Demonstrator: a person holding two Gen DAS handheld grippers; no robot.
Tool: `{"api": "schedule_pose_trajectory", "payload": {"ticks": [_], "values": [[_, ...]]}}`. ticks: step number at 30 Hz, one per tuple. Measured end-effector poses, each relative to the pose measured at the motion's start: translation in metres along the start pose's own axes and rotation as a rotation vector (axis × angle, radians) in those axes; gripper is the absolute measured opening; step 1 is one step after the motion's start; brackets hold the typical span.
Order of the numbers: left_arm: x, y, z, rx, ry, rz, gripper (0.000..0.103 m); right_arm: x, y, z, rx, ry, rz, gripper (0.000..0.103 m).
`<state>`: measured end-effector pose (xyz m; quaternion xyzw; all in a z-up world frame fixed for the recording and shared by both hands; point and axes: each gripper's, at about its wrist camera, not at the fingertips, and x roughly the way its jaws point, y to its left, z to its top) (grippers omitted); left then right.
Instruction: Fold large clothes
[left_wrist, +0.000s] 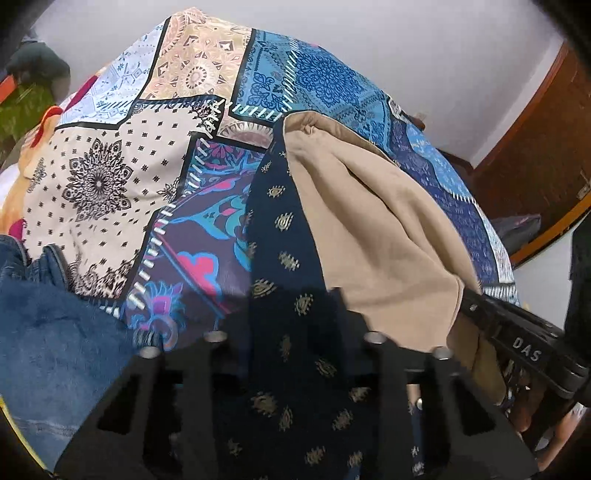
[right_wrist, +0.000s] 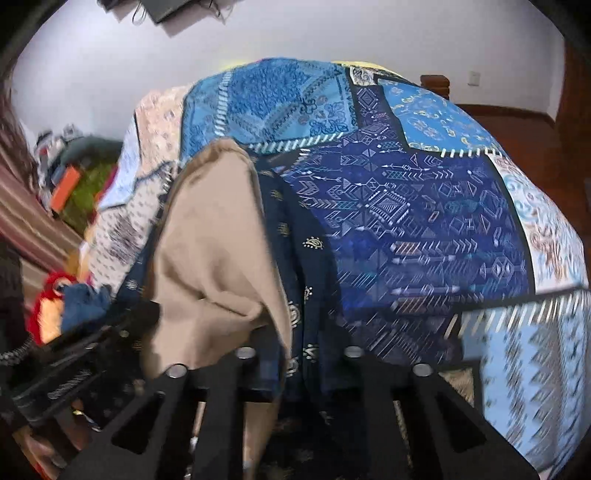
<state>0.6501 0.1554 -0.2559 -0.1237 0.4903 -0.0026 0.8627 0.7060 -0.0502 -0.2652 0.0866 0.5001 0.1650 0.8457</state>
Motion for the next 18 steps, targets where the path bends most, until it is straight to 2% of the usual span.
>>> {"api": "schedule_pose_trajectory", "payload": {"ticks": [1, 4, 8, 11, 14, 18], "values": [[-0.005, -0.001, -0.002, 0.012, 0.001, 0.002, 0.012, -0.007, 0.002, -0.002, -0.001, -0.006, 0.003, 0.009], [-0.038, -0.002, -0.009, 0.052, -0.032, -0.004, 0.011, -0.037, 0.006, -0.011, -0.018, -0.038, 0.030, 0.008], [-0.095, -0.008, -0.023, 0.090, -0.093, -0.053, 0.011, -0.094, 0.016, -0.027, -0.077, -0.078, 0.071, 0.008], [-0.141, -0.021, -0.046, 0.156, -0.135, -0.063, 0.011, -0.138, 0.023, -0.048, -0.119, -0.101, 0.105, 0.008], [-0.169, -0.028, -0.074, 0.198, -0.146, -0.069, 0.011, -0.173, 0.027, -0.077, -0.159, -0.113, 0.124, 0.008], [-0.190, -0.034, -0.119, 0.276, -0.143, -0.045, 0.011, -0.198, 0.029, -0.121, -0.196, -0.098, 0.127, 0.008]]}}
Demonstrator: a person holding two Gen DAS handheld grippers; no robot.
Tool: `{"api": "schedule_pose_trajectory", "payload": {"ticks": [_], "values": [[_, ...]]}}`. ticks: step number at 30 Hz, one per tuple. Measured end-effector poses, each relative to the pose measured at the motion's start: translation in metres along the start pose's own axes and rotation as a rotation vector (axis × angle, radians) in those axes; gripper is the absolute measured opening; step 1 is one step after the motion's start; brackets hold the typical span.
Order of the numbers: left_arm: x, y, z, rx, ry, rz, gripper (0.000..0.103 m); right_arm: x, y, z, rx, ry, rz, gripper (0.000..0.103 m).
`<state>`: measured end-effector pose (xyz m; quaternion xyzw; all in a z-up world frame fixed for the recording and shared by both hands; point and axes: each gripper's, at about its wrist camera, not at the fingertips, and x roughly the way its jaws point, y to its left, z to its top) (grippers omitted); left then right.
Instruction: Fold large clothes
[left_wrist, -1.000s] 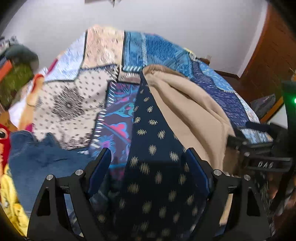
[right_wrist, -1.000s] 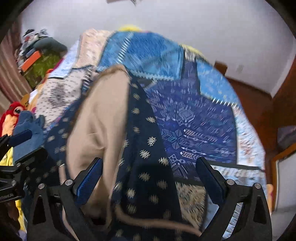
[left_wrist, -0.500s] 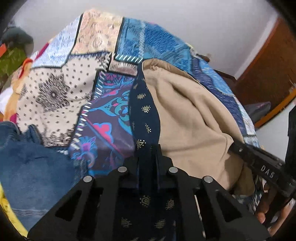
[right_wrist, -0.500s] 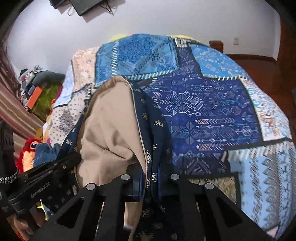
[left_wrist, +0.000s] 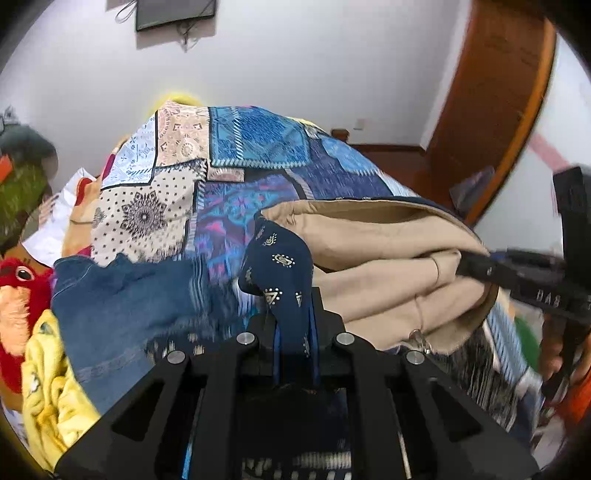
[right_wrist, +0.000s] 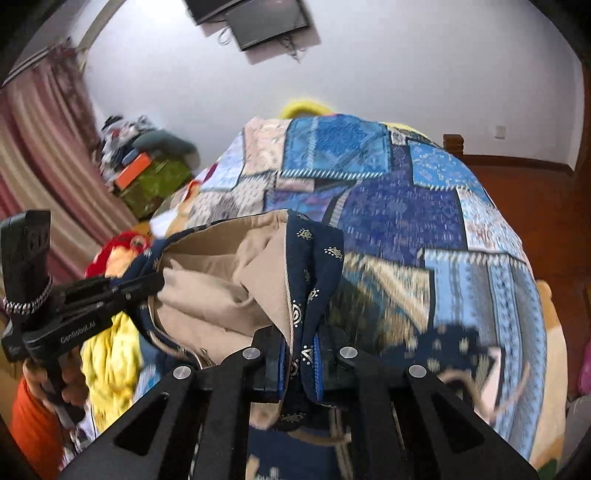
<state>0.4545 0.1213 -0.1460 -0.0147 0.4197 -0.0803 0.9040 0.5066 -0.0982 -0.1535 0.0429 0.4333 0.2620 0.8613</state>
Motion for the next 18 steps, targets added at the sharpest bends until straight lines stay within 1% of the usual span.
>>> {"api": "schedule_pose_trajectory", "payload": {"ticks": [2, 7, 8, 10, 11, 12, 13, 15, 16, 17, 18], "values": [[-0.003, -0.007, -0.022, 0.024, 0.023, 0.009, 0.012, -0.004, 0.002, -0.023, -0.005, 0.027, -0.004, 0.008], [0.011, -0.015, -0.077, 0.055, 0.089, 0.036, 0.013, 0.003, 0.006, -0.065, -0.091, 0.070, -0.089, 0.009], [0.017, -0.014, -0.086, 0.054, 0.108, 0.048, 0.013, 0.007, 0.008, -0.075, -0.130, 0.080, -0.127, 0.009], [0.034, -0.008, -0.106, 0.046, 0.158, 0.067, 0.013, 0.011, 0.010, -0.087, -0.186, 0.086, -0.175, 0.009], [0.039, -0.006, -0.111, 0.038, 0.172, 0.066, 0.014, 0.014, 0.011, -0.096, -0.209, 0.089, -0.196, 0.009], [0.049, -0.001, -0.120, 0.015, 0.196, 0.059, 0.014, 0.016, 0.009, -0.102, -0.211, 0.098, -0.196, 0.009], [0.052, 0.002, -0.125, 0.000, 0.199, 0.052, 0.015, 0.018, 0.006, -0.108, -0.202, 0.116, -0.196, 0.012], [0.053, 0.003, -0.130, -0.009, 0.179, 0.058, 0.016, 0.022, -0.002, -0.119, -0.187, 0.153, -0.224, 0.026], [0.053, 0.003, -0.131, -0.010, 0.174, 0.063, 0.016, 0.022, -0.006, -0.122, -0.182, 0.152, -0.270, 0.055], [0.053, 0.002, -0.132, -0.015, 0.169, 0.068, 0.016, 0.017, -0.011, -0.124, -0.181, 0.126, -0.334, 0.083], [0.053, 0.002, -0.133, -0.017, 0.166, 0.071, 0.016, 0.010, -0.016, -0.125, -0.181, 0.092, -0.358, 0.088]]}}
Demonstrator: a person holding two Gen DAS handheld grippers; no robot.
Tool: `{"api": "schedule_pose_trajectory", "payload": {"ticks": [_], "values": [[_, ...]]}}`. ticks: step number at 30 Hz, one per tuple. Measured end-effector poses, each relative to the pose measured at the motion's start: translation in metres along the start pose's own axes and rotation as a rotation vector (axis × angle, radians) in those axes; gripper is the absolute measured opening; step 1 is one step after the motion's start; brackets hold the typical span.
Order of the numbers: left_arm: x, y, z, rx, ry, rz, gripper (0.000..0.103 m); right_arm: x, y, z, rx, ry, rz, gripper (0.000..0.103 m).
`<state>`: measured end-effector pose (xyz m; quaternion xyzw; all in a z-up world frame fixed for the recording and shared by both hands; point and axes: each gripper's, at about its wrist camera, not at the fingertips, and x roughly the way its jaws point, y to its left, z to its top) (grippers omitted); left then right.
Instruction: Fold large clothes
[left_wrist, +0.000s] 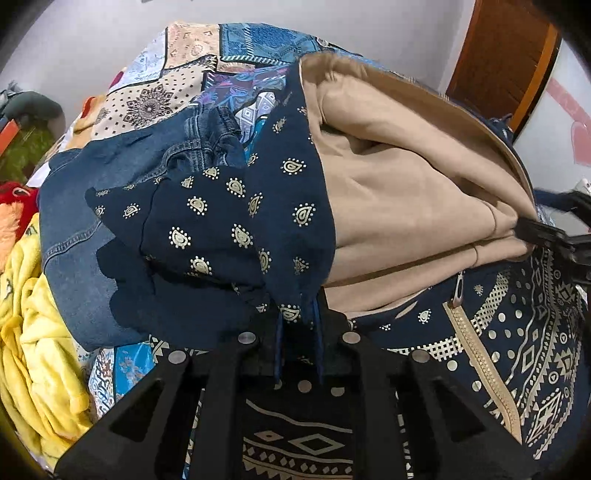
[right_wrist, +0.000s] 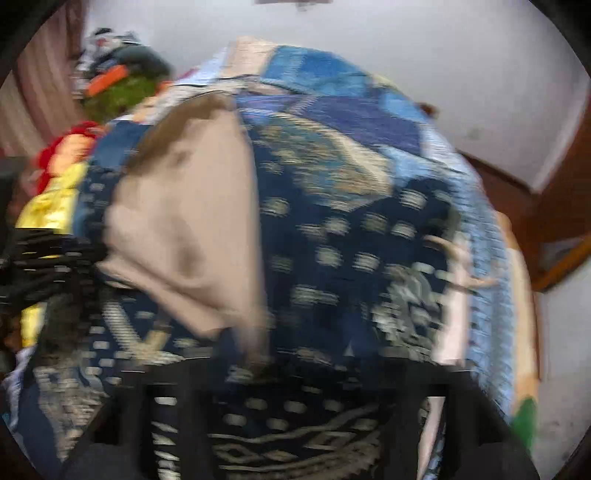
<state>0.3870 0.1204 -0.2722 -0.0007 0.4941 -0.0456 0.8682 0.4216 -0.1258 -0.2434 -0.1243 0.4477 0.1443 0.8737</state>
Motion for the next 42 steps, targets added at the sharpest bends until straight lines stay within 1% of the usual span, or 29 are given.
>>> {"api": "schedule_pose_trajectory", "payload": {"ticks": [1, 3, 4, 6, 7, 8, 9, 11, 14, 16, 20, 23, 26, 28, 30, 31, 32, 33, 34, 35, 36, 37, 38, 39, 40, 41, 42], "values": [[0.000, -0.001, -0.001, 0.003, -0.003, 0.004, 0.016, -0.003, -0.005, -0.001, 0.007, -0.004, 0.018, 0.089], [-0.002, -0.005, -0.003, 0.015, -0.006, 0.012, 0.016, -0.009, -0.013, -0.001, 0.035, 0.018, 0.066, 0.089], [-0.005, -0.007, -0.003, 0.024, -0.010, 0.020, 0.016, -0.014, -0.015, 0.001, 0.044, 0.019, 0.075, 0.089], [-0.012, -0.011, -0.004, 0.037, -0.017, 0.042, 0.020, -0.029, -0.016, 0.004, 0.036, -0.007, 0.072, 0.089], [-0.015, -0.012, -0.003, 0.040, -0.019, 0.047, 0.025, -0.038, -0.016, 0.007, 0.026, -0.030, 0.077, 0.089], [-0.020, -0.013, -0.003, 0.045, -0.024, 0.054, 0.032, -0.044, -0.016, 0.010, 0.022, -0.046, 0.085, 0.089], [-0.026, -0.014, -0.001, 0.053, -0.035, 0.057, 0.037, -0.049, -0.015, 0.013, 0.020, -0.056, 0.091, 0.089], [-0.037, -0.015, 0.002, 0.063, -0.065, 0.050, 0.054, -0.060, -0.012, 0.022, 0.021, -0.090, 0.116, 0.089], [-0.056, -0.015, 0.014, 0.080, -0.123, 0.053, 0.067, -0.065, -0.002, 0.039, 0.036, -0.127, 0.165, 0.090], [-0.064, -0.012, 0.028, 0.079, -0.153, 0.057, 0.070, -0.060, 0.005, 0.049, 0.037, -0.138, 0.189, 0.090], [-0.059, 0.001, 0.060, 0.038, -0.169, 0.031, 0.071, -0.031, 0.017, 0.073, 0.039, -0.131, 0.221, 0.090], [-0.042, 0.015, 0.083, -0.025, -0.163, -0.006, 0.071, -0.002, 0.023, 0.086, 0.037, -0.107, 0.214, 0.090], [-0.020, 0.022, 0.100, -0.067, -0.132, -0.041, 0.070, 0.032, 0.023, 0.097, 0.052, -0.035, 0.252, 0.089], [-0.001, 0.025, 0.110, -0.090, -0.111, -0.064, 0.070, 0.050, 0.020, 0.101, 0.089, -0.015, 0.281, 0.087], [0.019, 0.026, 0.118, -0.107, -0.079, -0.093, 0.064, 0.073, 0.014, 0.101, 0.160, 0.015, 0.303, 0.079], [0.026, 0.026, 0.120, -0.108, -0.064, -0.099, 0.056, 0.078, 0.012, 0.101, 0.178, 0.025, 0.319, 0.067], [0.033, 0.025, 0.122, -0.110, -0.053, -0.096, 0.049, 0.086, 0.010, 0.100, 0.205, 0.041, 0.357, 0.054], [0.042, 0.024, 0.123, -0.113, -0.040, -0.092, 0.045, 0.091, 0.009, 0.099, 0.222, 0.051, 0.375, 0.049], [0.045, 0.023, 0.123, -0.115, -0.036, -0.094, 0.034, 0.093, 0.007, 0.098, 0.236, 0.048, 0.378, 0.040], [0.049, 0.022, 0.123, -0.119, -0.034, -0.089, 0.026, 0.093, 0.006, 0.098, 0.240, 0.037, 0.383, 0.030], [0.049, 0.022, 0.122, -0.118, -0.036, -0.078, 0.023, 0.091, 0.005, 0.099, 0.234, 0.030, 0.395, 0.024], [0.048, 0.021, 0.121, -0.112, -0.050, -0.064, 0.016, 0.087, 0.004, 0.100, 0.231, 0.023, 0.405, 0.016], [0.043, 0.019, 0.119, -0.093, -0.061, -0.055, 0.011, 0.082, 0.004, 0.100, 0.227, 0.010, 0.407, 0.014], [0.038, 0.018, 0.117, -0.080, -0.068, -0.051, 0.010, 0.077, 0.003, 0.100, 0.221, -0.001, 0.406, 0.012], [0.031, 0.017, 0.116, -0.074, -0.074, -0.064, 0.002, 0.066, 0.004, 0.099, 0.208, -0.021, 0.398, 0.011], [0.024, 0.016, 0.114, -0.069, -0.080, -0.083, 0.002, 0.058, 0.004, 0.099, 0.201, -0.034, 0.394, 0.011], [0.013, 0.013, 0.113, -0.058, -0.094, -0.087, 0.002, 0.049, 0.005, 0.098, 0.194, -0.046, 0.392, 0.011]]}}
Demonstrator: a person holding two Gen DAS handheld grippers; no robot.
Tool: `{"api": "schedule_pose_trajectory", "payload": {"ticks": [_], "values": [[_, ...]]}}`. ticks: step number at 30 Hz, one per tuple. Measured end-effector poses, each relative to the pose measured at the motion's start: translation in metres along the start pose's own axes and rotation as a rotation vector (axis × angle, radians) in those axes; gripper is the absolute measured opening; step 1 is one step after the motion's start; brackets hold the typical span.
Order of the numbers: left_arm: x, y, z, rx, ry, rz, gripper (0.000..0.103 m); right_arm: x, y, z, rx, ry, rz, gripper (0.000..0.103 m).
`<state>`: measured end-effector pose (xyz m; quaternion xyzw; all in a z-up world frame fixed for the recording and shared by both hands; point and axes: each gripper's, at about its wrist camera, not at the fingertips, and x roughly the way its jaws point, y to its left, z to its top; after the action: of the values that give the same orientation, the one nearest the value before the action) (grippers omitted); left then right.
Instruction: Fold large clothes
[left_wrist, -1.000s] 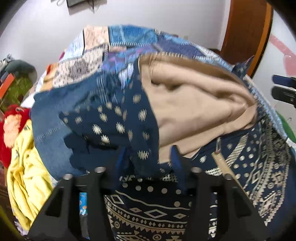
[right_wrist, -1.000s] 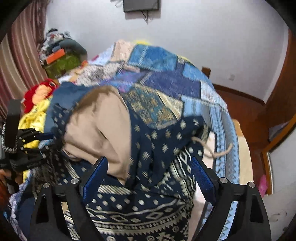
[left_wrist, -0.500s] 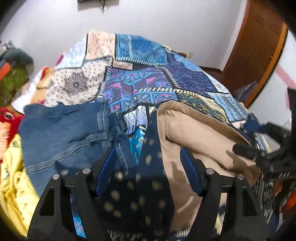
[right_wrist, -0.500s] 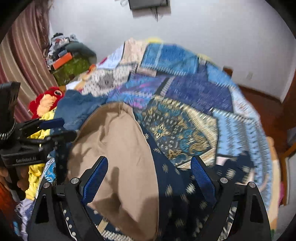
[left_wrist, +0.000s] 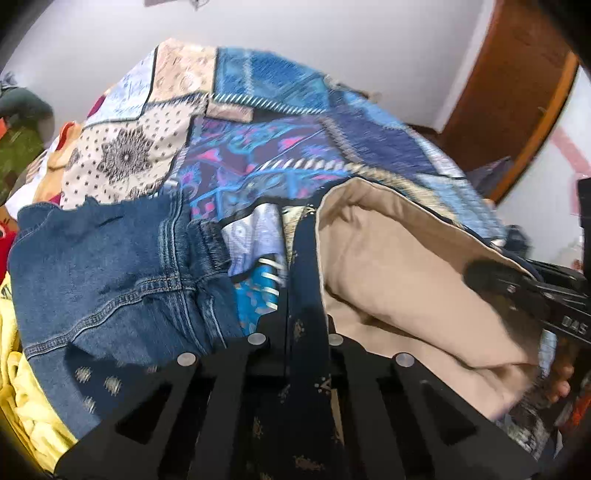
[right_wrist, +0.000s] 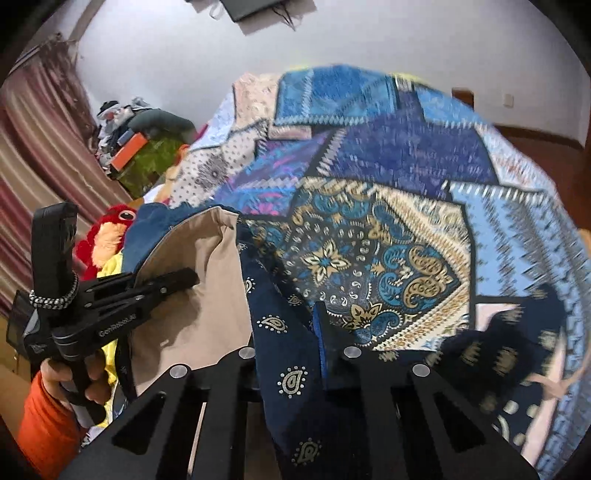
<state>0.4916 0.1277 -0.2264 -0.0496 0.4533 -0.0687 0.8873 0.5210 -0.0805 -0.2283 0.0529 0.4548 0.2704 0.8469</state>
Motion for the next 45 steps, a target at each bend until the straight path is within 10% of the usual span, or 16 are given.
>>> {"api": "schedule_pose_trajectory", "payload": {"ticks": [14, 20, 27, 45], "values": [[-0.150, -0.053, -0.070, 0.135, -0.085, -0.059, 0.004, -0.142, 0.060, -0.072, -0.118, -0.049, 0.020, 0.011], [-0.157, -0.053, -0.115, 0.110, 0.001, -0.043, 0.050, -0.163, 0.068, -0.118, -0.127, 0.033, -0.002, 0.011], [-0.182, -0.056, -0.159, 0.135, 0.001, -0.058, 0.065, -0.170, 0.071, -0.156, -0.170, 0.113, -0.062, 0.011], [-0.229, -0.030, -0.138, 0.109, -0.175, 0.050, 0.086, -0.219, 0.052, -0.156, -0.183, 0.033, -0.105, 0.011]]}}
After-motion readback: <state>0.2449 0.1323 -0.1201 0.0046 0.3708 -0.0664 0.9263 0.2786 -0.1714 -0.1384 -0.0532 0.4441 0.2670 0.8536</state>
